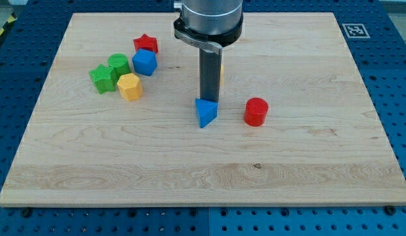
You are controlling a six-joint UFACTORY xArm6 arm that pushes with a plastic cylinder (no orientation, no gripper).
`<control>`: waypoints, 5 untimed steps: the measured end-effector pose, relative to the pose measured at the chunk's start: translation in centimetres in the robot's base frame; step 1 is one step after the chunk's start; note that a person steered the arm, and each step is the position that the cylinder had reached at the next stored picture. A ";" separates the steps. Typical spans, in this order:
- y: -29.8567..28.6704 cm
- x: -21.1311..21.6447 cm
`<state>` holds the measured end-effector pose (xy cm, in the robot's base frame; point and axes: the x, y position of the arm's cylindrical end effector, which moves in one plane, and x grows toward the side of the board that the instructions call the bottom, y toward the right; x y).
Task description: Separate the red star and blue cube
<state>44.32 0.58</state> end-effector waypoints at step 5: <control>-5.2 -17.7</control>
<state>26.60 -4.65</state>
